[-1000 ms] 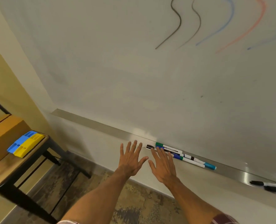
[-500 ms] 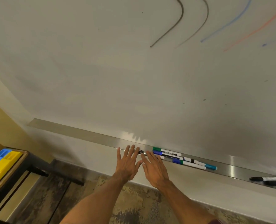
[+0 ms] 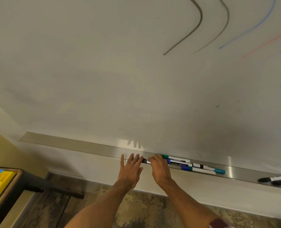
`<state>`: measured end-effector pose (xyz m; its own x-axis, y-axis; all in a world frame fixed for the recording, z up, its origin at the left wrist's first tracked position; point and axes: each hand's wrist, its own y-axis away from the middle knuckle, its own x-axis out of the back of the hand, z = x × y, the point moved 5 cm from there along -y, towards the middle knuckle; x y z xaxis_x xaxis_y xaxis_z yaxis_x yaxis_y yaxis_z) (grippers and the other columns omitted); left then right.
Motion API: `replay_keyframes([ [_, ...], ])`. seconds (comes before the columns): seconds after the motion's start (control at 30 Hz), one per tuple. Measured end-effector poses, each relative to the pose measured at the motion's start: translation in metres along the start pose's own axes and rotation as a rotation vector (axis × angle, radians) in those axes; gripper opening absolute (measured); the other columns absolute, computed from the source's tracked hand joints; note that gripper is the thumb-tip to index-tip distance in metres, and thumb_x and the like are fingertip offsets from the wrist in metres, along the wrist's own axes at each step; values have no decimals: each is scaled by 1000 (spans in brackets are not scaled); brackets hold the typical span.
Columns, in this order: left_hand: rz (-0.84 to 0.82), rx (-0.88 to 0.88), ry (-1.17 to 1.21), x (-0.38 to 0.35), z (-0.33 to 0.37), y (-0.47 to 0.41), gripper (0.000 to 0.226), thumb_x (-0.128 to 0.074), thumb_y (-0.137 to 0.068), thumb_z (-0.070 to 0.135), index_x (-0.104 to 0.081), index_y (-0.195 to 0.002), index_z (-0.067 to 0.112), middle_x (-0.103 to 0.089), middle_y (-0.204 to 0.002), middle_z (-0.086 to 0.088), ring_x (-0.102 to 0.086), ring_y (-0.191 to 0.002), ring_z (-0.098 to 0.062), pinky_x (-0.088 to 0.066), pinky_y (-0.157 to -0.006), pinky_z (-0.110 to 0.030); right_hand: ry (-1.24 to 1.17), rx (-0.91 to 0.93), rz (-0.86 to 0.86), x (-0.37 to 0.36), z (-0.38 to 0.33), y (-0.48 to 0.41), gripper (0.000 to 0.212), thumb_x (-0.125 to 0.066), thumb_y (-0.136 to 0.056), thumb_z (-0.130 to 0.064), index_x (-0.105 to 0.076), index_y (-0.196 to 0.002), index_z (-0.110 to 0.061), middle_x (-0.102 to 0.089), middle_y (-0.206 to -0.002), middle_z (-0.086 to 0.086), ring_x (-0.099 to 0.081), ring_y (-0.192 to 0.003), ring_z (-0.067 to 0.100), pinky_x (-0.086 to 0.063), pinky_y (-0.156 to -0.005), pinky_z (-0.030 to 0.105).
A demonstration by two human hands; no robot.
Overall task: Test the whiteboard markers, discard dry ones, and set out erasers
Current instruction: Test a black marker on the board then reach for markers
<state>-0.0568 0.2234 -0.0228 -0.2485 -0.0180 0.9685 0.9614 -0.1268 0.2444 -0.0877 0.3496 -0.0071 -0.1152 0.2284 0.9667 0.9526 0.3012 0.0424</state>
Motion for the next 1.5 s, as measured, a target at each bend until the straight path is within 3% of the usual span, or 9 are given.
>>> replay_keyframes([
  [0.17,83,-65,14,14,-11,-3,51,-13,-107,37,-8,-155,24,-3,-164,2,5,-150,-22,15,-115,-57,-5,12,47,5,-12,-2,42,-62,-84,1,-57,-119,-21,-55,-122,-1,-47,-114,17,-41,-93,29],
  [0.33,200,-122,52,34,-26,0,35,-28,-107,30,-41,-139,28,-23,-160,3,-8,-150,-22,18,-113,-56,-22,91,130,17,-31,1,34,-64,-87,-10,-58,-118,-20,-56,-120,-2,-49,-110,15,-40,-94,26],
  [0.43,320,-213,60,46,-32,6,31,-56,-97,27,-59,-128,29,-53,-142,3,-38,-140,-25,22,-113,-51,-96,126,133,27,-48,2,34,-57,-93,-29,-53,-124,-16,-53,-125,1,-47,-114,16,-38,-98,25],
  [0.5,420,-265,54,54,-35,9,36,-75,-82,24,-68,-117,28,-67,-124,2,-58,-123,-25,10,-117,-50,-140,129,116,34,-58,1,38,-51,-95,-36,-52,-126,-14,-54,-126,2,-48,-114,17,-38,-97,26],
  [0.63,529,-322,82,72,-41,18,40,-82,-75,27,-70,-113,28,-68,-121,2,-61,-118,-23,-16,-110,-54,-167,118,39,45,-67,0,31,-44,-99,-34,-55,-121,-14,-61,-119,5,-57,-104,20,-45,-88,29],
  [0.93,484,-391,-75,84,-50,32,26,-87,-68,27,-70,-87,29,-68,-72,12,-64,-70,-9,-24,-99,-42,-39,166,-38,65,-82,12,38,-32,-102,-37,-58,-120,-16,-63,-107,8,-60,-93,24,-41,-76,31],
  [1.2,532,-435,-45,101,-49,43,12,-74,-84,25,-66,-91,29,-71,-74,11,-58,-63,-11,-20,-74,-34,42,162,107,80,-84,22,45,-28,-98,-51,-59,-121,-27,-69,-103,-1,-64,-87,19,-42,-71,27],
  [1.4,620,-487,-32,108,-51,49,23,-78,-78,21,-65,-94,30,-70,-72,11,-58,-59,-11,-24,-75,-34,99,158,300,90,-84,35,90,13,-77,-78,-54,-125,-43,-72,-88,-5,-64,-74,14,-39,-58,23],
  [1.5,748,-498,-38,115,-54,48,13,-73,-85,27,-62,-93,29,-71,-81,11,-63,-73,-12,-27,-80,-36,-31,75,272,95,-83,36,78,-3,-85,-76,-43,-137,-34,-68,-109,-3,-64,-94,17,-48,-75,30],
])
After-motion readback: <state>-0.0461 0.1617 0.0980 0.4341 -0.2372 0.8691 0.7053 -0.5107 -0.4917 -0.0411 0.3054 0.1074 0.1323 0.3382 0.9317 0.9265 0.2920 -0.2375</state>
